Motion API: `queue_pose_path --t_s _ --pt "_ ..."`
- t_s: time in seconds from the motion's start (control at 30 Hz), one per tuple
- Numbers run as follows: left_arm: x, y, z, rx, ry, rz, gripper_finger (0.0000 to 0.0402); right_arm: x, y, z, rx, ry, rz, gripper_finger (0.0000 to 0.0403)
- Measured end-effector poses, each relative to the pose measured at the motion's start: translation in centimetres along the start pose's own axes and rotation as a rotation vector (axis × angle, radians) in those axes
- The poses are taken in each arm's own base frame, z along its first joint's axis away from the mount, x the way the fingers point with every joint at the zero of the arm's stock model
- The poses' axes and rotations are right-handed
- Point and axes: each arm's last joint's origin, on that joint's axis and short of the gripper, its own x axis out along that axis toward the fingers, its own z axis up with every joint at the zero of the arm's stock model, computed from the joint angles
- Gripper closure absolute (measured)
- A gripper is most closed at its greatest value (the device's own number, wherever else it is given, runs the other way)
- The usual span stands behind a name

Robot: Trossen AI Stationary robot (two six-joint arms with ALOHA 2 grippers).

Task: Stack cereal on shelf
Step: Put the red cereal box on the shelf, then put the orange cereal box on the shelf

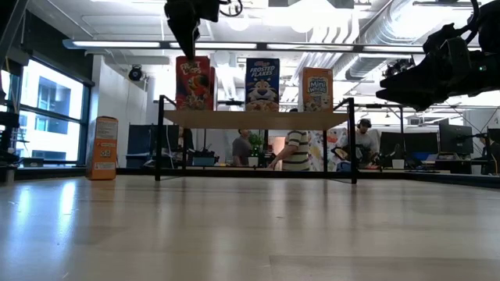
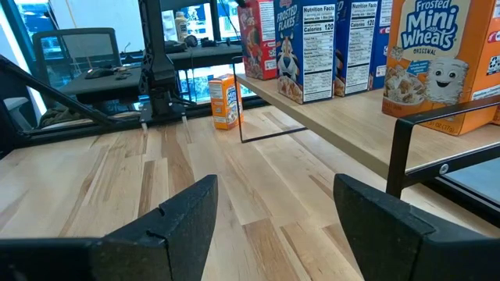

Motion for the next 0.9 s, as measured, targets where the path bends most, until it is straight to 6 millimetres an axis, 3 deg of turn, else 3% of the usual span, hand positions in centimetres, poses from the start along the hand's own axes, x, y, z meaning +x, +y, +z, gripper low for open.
queue_pose_path --t_s 0.43,0.67,0.9 --pt "-4.2 -0.1 -1.7 -0.152 -0.084 0.043 0.0206 0.0 0.0 0.0 0.0 0.0 0.0 0.0155" --pt "-6.8 -1.3 -3.5 -0.448 -0.153 0.078 0.0206 0.0 0.0 0.0 0.0 0.0 0.0 0.0155" --pt "-7.3 -3.5 -6.0 -0.791 -0.154 0.108 0.0206 0.0 0.0 0.0 0.0 0.0 0.0 0.0155"
